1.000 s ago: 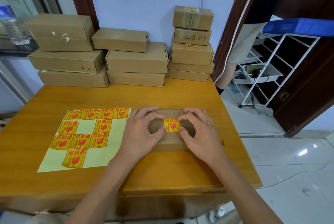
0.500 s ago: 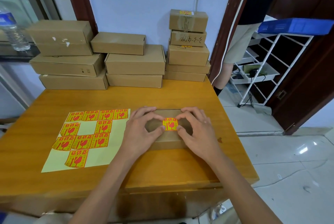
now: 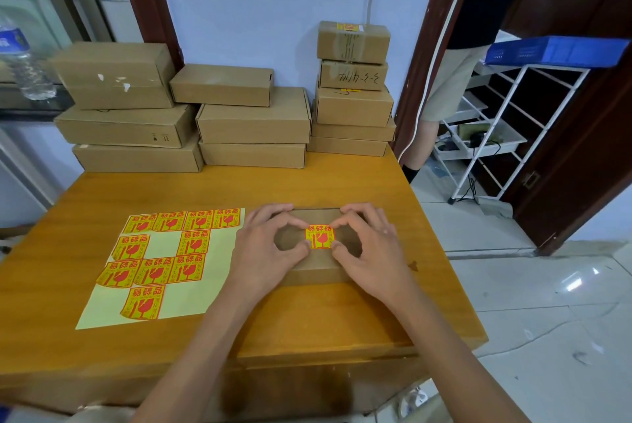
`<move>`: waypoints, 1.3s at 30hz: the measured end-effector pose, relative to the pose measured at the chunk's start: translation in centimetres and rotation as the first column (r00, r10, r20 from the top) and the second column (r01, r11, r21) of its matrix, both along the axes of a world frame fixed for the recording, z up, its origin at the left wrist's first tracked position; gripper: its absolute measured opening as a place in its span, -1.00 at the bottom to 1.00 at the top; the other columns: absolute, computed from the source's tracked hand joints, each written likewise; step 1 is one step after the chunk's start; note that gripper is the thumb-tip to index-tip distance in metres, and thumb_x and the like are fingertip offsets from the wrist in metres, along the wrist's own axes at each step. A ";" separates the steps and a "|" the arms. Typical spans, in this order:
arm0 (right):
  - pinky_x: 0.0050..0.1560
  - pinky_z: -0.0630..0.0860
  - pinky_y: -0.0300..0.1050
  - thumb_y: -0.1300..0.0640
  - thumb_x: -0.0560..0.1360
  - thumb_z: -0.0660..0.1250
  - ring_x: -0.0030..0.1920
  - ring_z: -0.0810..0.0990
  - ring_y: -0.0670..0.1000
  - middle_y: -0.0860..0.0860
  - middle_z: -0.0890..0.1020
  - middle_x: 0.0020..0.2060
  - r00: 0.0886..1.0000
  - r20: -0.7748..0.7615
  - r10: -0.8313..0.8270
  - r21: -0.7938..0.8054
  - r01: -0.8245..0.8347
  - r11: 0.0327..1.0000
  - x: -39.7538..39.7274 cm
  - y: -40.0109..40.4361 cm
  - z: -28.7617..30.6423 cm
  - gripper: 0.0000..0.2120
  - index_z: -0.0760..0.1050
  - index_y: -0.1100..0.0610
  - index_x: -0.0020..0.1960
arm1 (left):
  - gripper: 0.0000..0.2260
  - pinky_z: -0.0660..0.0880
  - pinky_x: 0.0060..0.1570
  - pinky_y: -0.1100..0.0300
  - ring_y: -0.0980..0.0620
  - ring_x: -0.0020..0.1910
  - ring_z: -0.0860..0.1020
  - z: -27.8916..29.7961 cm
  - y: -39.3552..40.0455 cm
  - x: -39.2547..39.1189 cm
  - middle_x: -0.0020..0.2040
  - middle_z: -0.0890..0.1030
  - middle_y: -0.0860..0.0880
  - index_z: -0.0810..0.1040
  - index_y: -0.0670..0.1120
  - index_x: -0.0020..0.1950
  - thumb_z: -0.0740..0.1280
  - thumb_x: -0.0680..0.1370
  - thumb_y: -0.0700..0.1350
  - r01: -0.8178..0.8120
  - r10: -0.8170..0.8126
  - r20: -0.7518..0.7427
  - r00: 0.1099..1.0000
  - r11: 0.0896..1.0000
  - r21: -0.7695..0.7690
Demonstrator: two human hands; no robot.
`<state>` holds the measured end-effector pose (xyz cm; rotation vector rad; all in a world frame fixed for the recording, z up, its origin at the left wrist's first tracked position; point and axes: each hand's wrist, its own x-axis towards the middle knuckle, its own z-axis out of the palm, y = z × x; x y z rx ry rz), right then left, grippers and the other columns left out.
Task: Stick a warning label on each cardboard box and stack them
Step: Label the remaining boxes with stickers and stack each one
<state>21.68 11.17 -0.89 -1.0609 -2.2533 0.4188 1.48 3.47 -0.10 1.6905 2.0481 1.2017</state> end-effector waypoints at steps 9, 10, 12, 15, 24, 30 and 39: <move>0.11 0.33 -0.02 -0.18 0.46 0.28 0.25 0.37 -0.17 -0.22 0.43 0.22 1.000 -0.016 -0.011 0.007 0.011 1.000 -0.6 0.4 0.1 -0.72 0.55 -0.16 0.13 | -0.79 0.32 0.30 0.07 0.19 0.31 0.32 0.5 0.8 -0.5 0.30 0.49 0.23 0.63 0.26 0.00 0.54 0.42 0.04 0.014 -0.014 0.019 1.000 0.999 -0.032; 0.10 0.31 -0.02 -0.18 0.46 0.28 0.24 0.37 -0.17 -0.22 0.43 0.21 1.000 -0.012 -0.013 0.007 0.013 1.000 -0.8 0.6 0.1 -0.72 0.55 -0.16 0.12 | -0.79 0.34 0.31 0.04 0.18 0.31 0.32 0.5 1.0 -0.7 0.29 0.50 0.24 0.64 0.25 0.00 0.54 0.42 0.04 0.021 -0.021 0.026 0.999 0.999 -0.033; 0.09 0.29 -0.04 -0.19 0.46 0.27 0.23 0.36 -0.18 -0.22 0.43 0.20 1.000 -0.006 -0.024 0.005 0.024 1.000 -1.0 0.7 0.3 -0.72 0.55 -0.15 0.12 | -0.79 0.36 0.31 -0.01 0.15 0.32 0.34 0.6 1.3 -1.1 0.29 0.50 0.25 0.64 0.25 -0.01 0.53 0.41 0.03 0.042 -0.041 0.034 0.999 0.998 -0.035; 0.09 0.28 -0.04 -0.19 0.47 0.27 0.25 0.35 -0.18 -0.23 0.43 0.21 1.000 -0.001 -0.029 -0.002 0.029 1.000 -1.0 0.6 0.2 -0.73 0.55 -0.17 0.13 | -0.79 0.36 0.35 -0.07 0.12 0.34 0.34 0.4 1.4 -1.3 0.29 0.50 0.25 0.64 0.25 0.02 0.53 0.44 0.04 0.066 -0.065 0.023 0.998 0.997 -0.037; 0.37 0.28 0.04 -0.07 0.59 0.37 0.43 0.35 -0.21 -0.28 0.43 0.38 0.992 -0.110 0.060 -0.100 -0.071 0.992 0.7 0.3 -0.1 -0.78 0.46 -0.14 0.21 | -0.38 0.13 0.51 -0.01 0.14 0.59 0.01 0.9 -0.5 -2.4 0.57 0.23 0.20 0.40 0.26 0.43 0.49 0.41 0.30 0.210 -0.205 0.057 0.977 0.970 -0.120; 0.45 0.30 0.15 -0.24 0.62 0.25 0.52 0.28 -0.18 -0.26 0.39 0.44 0.994 -0.073 0.077 -0.045 -0.080 0.996 0.6 0.2 -0.5 -0.65 0.49 -0.21 0.36 | -0.34 0.15 0.52 -0.07 0.15 0.61 -0.06 -0.2 -0.6 -2.9 0.60 0.17 0.24 0.40 0.34 0.44 0.25 0.39 0.54 0.195 -0.219 -0.158 0.963 0.969 -0.152; 0.47 0.30 0.11 -0.19 0.65 0.21 0.55 0.23 -0.21 -0.22 0.41 0.45 0.996 -0.051 0.073 0.001 -0.073 0.997 0.7 0.3 -0.9 -0.66 0.53 -0.17 0.36 | -0.31 0.17 0.55 -0.08 0.13 0.62 -0.06 -0.5 -0.7 -2.7 0.61 0.17 0.23 0.38 0.31 0.47 0.14 0.41 0.57 0.165 -0.195 -0.230 0.953 0.976 -0.145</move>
